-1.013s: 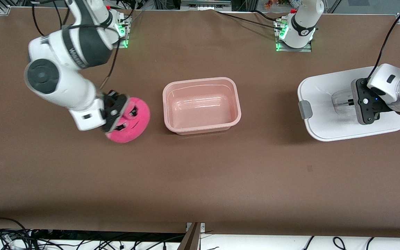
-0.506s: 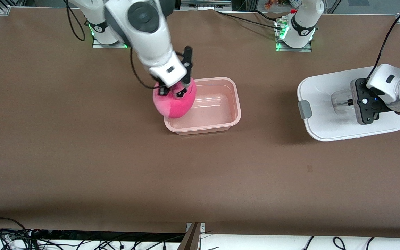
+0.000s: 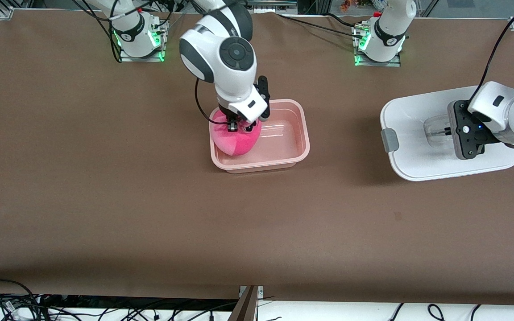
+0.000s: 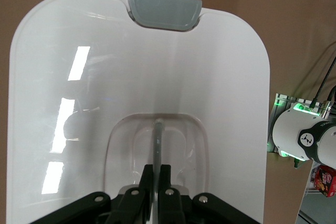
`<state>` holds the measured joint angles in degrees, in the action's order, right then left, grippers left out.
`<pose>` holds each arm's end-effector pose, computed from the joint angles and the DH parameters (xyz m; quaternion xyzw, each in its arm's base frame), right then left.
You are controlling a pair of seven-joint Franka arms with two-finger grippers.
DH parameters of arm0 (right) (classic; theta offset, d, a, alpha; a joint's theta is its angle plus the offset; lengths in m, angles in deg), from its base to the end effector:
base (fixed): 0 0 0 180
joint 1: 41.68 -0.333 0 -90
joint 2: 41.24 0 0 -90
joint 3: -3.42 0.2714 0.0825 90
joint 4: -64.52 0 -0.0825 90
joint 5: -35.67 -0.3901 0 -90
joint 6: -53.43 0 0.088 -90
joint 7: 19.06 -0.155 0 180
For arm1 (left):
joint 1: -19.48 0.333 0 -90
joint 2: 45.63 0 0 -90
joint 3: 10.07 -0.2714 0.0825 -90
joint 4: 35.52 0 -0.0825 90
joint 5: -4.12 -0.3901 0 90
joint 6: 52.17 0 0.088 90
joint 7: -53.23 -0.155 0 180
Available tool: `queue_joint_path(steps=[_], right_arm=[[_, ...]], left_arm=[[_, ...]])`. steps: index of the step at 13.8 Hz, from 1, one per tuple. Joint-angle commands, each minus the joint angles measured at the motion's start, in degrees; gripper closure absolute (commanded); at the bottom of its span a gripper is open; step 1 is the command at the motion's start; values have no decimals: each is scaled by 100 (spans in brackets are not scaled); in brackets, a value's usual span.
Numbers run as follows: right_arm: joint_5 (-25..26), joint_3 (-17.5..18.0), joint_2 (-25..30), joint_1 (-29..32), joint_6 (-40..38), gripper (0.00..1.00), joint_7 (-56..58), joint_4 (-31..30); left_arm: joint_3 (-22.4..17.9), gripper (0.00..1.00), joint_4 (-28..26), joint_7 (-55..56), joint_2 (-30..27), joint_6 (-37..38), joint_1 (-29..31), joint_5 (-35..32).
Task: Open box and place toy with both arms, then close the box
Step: 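Lower the toy into the box and open the right gripper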
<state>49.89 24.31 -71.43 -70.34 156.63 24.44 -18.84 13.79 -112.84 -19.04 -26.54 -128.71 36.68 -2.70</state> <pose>0.4696 0.4644 0.2952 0.6706 0.7378 -0.0706 0.0306 0.5917 -0.0220 0.4386 0.7647 -0.6244 -0.1294 0.0927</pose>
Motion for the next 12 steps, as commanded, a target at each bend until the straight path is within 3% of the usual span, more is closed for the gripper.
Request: queue_joint_path(steps=[1,2,3,7,12], right_arm=[[204,-32,-398,-105,278,100,27,171],[204,-41,-583,-105,488,100,18,162],[195,-50,-767,-96,717,1,0,162],[248,-129,-1129,-148,1377,0,-349,127],[195,-129,-1348,-499,2386,0,-2105,171]], left_arm=[[5,100,156,-41,42,51,-42,-83],[5,100,156,-50,33,51,-42,-83],[5,100,156,-50,33,51,-42,-83],[5,100,156,-41,33,60,-42,-74],[5,100,156,-41,33,60,-42,-74]])
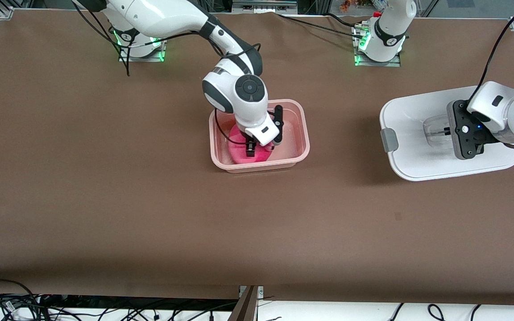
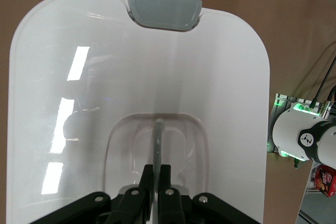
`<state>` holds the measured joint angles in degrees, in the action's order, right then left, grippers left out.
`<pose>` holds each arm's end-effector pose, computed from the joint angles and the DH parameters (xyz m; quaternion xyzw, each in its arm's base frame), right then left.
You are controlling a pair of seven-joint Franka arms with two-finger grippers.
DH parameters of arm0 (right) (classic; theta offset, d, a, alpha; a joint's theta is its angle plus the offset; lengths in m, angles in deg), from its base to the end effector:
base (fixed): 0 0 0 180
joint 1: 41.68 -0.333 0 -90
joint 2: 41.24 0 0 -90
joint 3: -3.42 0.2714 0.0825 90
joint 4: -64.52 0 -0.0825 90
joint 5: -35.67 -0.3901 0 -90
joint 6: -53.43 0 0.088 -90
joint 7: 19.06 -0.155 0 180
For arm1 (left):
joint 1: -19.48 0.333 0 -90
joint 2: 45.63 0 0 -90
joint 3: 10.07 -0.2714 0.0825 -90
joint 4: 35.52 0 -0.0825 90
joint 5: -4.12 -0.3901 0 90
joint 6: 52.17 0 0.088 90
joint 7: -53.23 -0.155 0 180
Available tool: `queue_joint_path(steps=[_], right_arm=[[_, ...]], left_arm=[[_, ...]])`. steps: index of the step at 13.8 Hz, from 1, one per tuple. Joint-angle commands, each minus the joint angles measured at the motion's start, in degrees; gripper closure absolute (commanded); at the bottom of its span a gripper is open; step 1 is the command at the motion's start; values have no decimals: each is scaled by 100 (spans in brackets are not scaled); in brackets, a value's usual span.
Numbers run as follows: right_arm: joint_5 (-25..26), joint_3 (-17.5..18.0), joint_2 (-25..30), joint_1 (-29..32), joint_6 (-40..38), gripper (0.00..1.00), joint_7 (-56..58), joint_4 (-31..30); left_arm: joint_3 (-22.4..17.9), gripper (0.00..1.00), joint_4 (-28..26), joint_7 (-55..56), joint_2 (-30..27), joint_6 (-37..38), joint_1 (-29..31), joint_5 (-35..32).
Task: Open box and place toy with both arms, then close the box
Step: 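Lower the toy into the box and open the right gripper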
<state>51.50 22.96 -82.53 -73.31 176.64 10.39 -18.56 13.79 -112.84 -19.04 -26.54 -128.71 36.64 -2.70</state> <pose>0.4755 0.5145 0.1951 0.7402 0.6723 0.0133 0.0029 0.5917 -0.0225 0.4386 0.7645 -0.6247 -0.1294 0.0926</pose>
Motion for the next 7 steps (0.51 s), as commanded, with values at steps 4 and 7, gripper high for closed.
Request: queue_joint_path(steps=[4,7], right_arm=[[17,15,-266,-256,651,0,-976,142],[-123,24,-12,-142,355,0,-950,151]], left_arm=[[5,100,155,-41,33,60,-37,-74],[5,100,155,-50,33,60,-37,-65]])
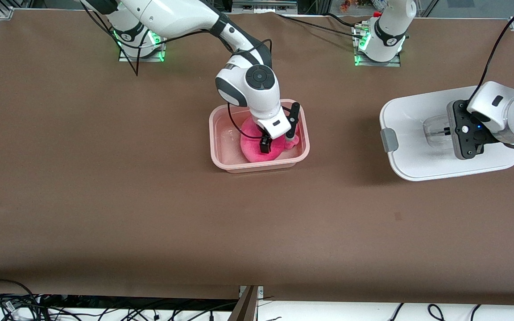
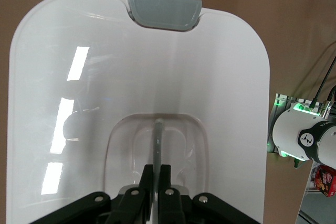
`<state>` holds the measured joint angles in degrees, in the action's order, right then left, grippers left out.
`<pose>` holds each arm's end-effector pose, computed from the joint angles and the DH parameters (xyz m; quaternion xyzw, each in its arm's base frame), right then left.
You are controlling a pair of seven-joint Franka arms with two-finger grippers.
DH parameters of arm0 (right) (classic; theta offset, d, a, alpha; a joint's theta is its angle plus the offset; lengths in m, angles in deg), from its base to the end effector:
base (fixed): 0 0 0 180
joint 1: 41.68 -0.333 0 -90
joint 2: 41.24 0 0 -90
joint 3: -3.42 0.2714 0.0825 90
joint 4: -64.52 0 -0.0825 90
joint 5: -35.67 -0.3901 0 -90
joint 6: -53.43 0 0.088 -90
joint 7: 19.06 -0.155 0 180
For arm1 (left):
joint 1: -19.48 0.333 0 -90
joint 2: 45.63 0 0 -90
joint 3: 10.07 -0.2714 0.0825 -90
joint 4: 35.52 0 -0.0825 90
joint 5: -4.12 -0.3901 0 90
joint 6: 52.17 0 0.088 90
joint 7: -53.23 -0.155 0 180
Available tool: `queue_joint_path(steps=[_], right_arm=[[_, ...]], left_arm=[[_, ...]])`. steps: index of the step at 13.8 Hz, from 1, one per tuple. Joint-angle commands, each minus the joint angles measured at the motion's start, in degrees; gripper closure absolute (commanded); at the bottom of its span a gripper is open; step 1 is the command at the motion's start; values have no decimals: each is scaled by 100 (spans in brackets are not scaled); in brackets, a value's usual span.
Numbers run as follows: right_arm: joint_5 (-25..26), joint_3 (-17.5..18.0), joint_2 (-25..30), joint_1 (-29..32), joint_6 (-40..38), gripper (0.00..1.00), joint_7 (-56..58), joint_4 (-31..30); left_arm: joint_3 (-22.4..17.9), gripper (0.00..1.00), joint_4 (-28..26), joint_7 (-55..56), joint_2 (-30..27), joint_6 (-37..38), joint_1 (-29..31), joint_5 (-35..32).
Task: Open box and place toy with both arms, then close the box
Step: 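Lower the toy into the box and open the right gripper, then withdraw the right gripper while the left gripper carries the lid over the box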
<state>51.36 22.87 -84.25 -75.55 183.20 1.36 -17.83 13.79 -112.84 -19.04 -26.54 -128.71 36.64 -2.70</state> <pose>0.4648 0.5459 0.1916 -0.7790 -0.6240 -0.0587 0.0191 0.5917 -0.0225 0.4386 0.7645 -0.6247 -0.1294 0.0926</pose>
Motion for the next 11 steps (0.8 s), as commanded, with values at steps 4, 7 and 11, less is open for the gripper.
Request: queue_joint_path(steps=[4,7,11], right_arm=[[-970,6,1099,494,-1565,0,-47,88],[-980,-11,1531,1047,-2673,0,49,184],[-954,-64,1813,2119,-3414,0,243,780]], left_arm=[[-4,100,155,-50,33,51,-37,-21],[5,100,155,-41,33,60,-37,-21],[14,100,147,-67,33,60,-37,312]])
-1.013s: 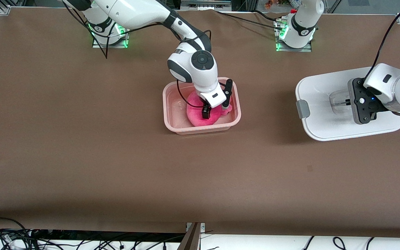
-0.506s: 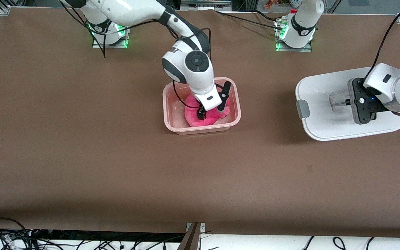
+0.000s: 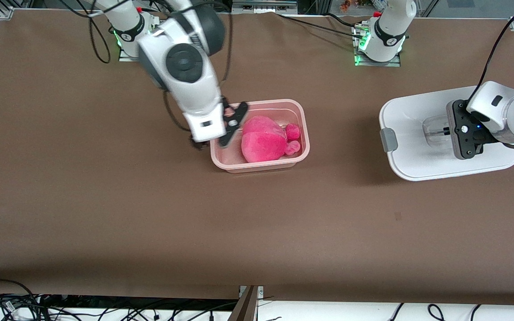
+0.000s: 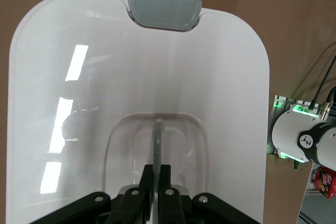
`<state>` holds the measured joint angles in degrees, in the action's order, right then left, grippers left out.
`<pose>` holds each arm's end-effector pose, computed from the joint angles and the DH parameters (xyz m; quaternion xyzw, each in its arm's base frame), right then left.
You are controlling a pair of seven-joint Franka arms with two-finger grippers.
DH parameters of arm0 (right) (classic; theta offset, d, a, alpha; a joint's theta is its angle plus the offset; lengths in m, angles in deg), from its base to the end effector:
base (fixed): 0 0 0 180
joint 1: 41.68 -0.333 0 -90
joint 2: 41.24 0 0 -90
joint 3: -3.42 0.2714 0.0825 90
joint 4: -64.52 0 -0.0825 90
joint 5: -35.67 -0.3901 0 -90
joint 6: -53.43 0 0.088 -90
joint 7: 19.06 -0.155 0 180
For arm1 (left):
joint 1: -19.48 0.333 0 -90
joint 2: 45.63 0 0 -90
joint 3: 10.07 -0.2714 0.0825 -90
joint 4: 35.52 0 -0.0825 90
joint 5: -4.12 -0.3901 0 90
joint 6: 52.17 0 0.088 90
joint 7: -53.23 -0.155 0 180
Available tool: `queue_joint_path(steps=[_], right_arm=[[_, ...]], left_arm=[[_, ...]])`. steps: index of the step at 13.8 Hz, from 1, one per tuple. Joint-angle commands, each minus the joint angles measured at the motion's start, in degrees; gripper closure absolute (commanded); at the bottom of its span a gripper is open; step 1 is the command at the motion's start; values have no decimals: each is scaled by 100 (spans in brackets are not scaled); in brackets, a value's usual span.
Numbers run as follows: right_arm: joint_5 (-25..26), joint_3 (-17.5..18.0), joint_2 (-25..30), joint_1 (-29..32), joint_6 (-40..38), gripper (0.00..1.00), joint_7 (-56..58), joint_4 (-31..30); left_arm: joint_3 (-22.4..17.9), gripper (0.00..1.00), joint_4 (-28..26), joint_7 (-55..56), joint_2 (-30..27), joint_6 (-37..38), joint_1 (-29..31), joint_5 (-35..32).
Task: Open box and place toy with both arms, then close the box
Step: 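Withdraw the right gripper while the left gripper carries the lid over the box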
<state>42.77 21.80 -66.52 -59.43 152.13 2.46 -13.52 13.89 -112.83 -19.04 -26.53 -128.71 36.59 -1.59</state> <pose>0.5609 0.3556 0.3834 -0.8763 -0.4809 0.0300 0.0032 0.5913 -0.0272 0.4388 0.7632 -0.6262 -0.1240 0.1007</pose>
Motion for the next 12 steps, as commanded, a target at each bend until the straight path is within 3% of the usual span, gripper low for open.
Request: queue_joint_path(steps=[1,3,7,10,12], right_arm=[[-121,52,32,770,-334,0,124,542],[-156,35,154,1115,-430,0,124,605],[-165,-500,970,1186,-1229,0,27,431],[-751,-1246,1944,1186,-1196,0,1,-428],[-833,-1502,2647,1195,-1134,0,-514,-1175]], left_arm=[[4,100,146,-102,59,51,-110,341],[39,100,85,-33,77,34,-198,683],[48,100,111,677,349,-605,-1145,975],[48,100,137,1958,656,-1238,-2217,1097],[39,100,146,2576,885,-1704,-2823,1466]])
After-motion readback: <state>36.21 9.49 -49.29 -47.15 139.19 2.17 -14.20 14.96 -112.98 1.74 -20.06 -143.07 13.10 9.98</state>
